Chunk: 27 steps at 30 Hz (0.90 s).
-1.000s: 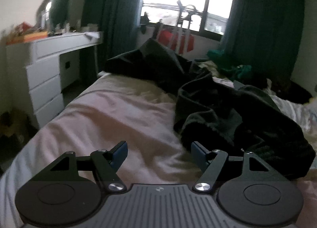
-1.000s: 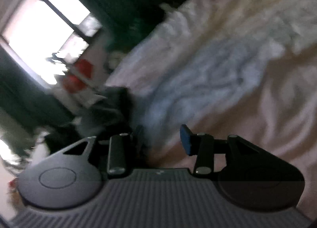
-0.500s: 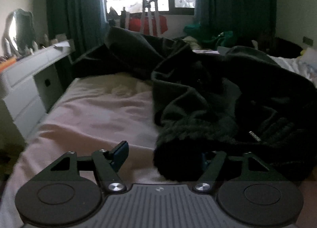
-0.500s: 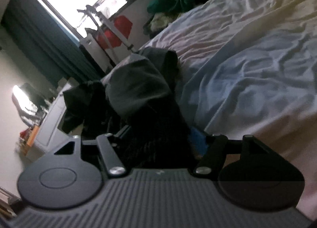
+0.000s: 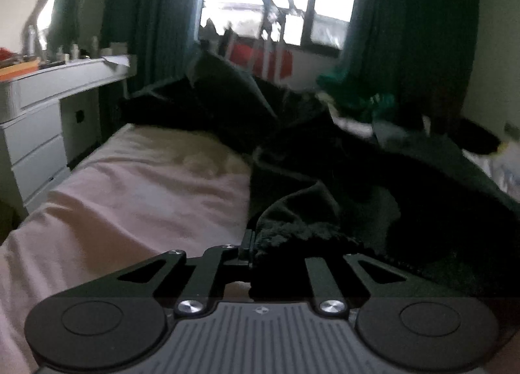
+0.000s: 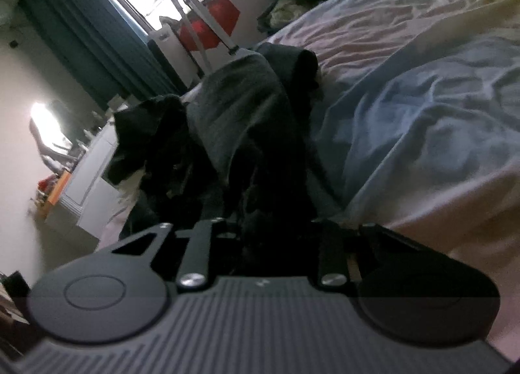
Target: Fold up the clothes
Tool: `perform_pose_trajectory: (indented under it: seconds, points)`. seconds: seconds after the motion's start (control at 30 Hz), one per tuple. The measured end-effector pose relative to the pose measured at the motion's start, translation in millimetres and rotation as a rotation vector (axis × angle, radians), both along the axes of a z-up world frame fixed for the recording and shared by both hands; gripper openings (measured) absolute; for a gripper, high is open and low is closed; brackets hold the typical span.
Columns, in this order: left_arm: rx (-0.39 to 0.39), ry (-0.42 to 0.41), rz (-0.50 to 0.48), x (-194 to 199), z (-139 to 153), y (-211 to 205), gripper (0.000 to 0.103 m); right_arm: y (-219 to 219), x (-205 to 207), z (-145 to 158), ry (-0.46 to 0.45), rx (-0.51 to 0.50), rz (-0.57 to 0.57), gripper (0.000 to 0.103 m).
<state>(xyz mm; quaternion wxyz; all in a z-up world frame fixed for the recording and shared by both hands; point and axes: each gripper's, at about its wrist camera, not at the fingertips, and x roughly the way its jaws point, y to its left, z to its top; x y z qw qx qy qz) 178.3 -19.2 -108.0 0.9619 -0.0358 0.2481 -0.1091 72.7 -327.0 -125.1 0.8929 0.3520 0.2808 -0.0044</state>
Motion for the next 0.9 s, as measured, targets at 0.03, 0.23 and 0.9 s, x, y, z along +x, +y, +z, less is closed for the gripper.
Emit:
perform_pose_trajectory:
  seconds: [0.03,0.23,0.9]
  points:
    - [-0.018,-0.021,0.01,-4.0,8.8,3.5,0.009,3.2,-6.3,3.1,-0.012,0.008,0.005,0.025]
    - [-0.071,-0.18,0.008,-22.4,92.9,32.1,0.009,24.7,-43.8,22.1,-0.084,0.063,0.038,0.024]
    - [0.102,0.073,0.343,75.7,60.7,229.3,0.009,284.0,44.5,-19.9,0.01,0.226,0.438,0.025]
